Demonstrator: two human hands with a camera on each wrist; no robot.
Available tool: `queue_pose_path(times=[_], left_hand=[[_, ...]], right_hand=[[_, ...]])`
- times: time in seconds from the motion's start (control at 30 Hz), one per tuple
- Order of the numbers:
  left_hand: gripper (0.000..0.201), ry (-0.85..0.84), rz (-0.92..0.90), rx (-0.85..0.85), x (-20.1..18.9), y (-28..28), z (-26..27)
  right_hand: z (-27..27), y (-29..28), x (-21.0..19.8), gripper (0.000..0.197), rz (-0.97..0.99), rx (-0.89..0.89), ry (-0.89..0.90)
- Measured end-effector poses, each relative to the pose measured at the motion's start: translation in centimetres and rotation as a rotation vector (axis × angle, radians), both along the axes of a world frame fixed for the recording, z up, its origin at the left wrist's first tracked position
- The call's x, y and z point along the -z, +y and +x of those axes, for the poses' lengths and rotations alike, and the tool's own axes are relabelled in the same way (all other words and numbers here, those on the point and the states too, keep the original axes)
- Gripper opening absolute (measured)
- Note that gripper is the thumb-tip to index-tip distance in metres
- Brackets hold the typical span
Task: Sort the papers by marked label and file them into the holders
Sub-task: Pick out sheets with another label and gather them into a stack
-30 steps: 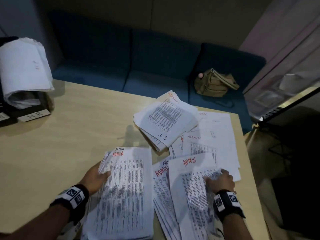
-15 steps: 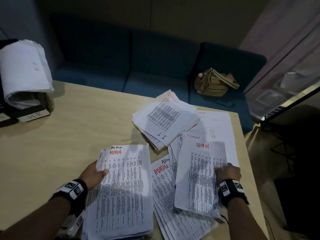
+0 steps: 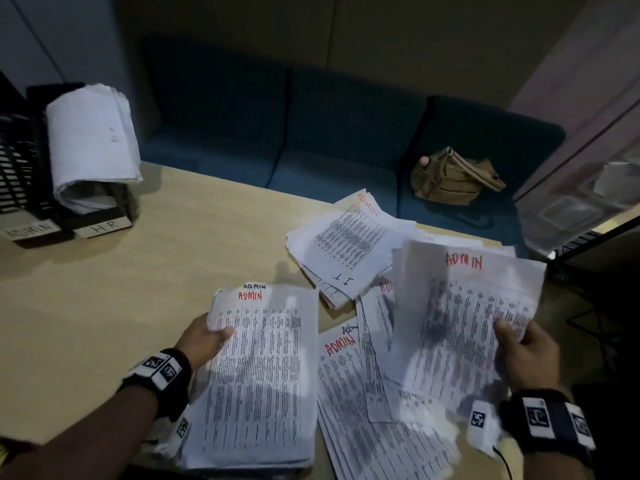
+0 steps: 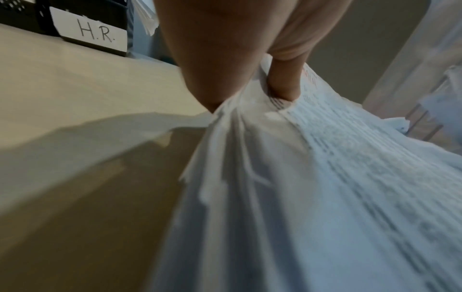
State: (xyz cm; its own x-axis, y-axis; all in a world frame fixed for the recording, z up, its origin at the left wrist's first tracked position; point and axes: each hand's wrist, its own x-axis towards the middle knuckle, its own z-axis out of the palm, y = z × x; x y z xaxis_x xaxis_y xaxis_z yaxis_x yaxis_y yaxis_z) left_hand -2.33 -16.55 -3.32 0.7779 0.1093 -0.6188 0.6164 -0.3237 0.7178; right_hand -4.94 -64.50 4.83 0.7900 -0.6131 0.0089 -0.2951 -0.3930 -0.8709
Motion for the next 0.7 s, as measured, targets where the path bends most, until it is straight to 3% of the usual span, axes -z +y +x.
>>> queue_pose_path(times=[0.1,0.27,0.37,0.43,0.6,0.7], left_hand=[[0.030,-0.049,-0.020,0.008,-0.9,-0.9,1.0],[0.019,-0.135,-0.104,0.072,-2.8,-3.2,2.3],[0.019,-0.156,-0.189,0.053,-3.3,-4.3,2.4],[0.019,-0.157,-0.237,0.032,-3.7,-4.9,2.3],[0.015,-0.125,-0.337,0.019,-4.0,-4.6,1.9],[0.049,-0.216,-0.390,0.039,-3.7,-3.6,1.9]], right_hand=[[0.2,1.9,-1.1,0.030,0.145,-0.066,-0.048],[1.9,8.5,0.9,0.022,0.518,-0.221,-0.072],[2.7,12.8,4.0,0.014,0.410,-0.242,0.088],[2.8,15.2,5.7,0.019,0.386,-0.247,0.172],[2.3,19.7,6.3,0.025,0.435,-0.270,0.253],[2.1,20.8,7.0,0.044,0.436,-0.404,0.344]])
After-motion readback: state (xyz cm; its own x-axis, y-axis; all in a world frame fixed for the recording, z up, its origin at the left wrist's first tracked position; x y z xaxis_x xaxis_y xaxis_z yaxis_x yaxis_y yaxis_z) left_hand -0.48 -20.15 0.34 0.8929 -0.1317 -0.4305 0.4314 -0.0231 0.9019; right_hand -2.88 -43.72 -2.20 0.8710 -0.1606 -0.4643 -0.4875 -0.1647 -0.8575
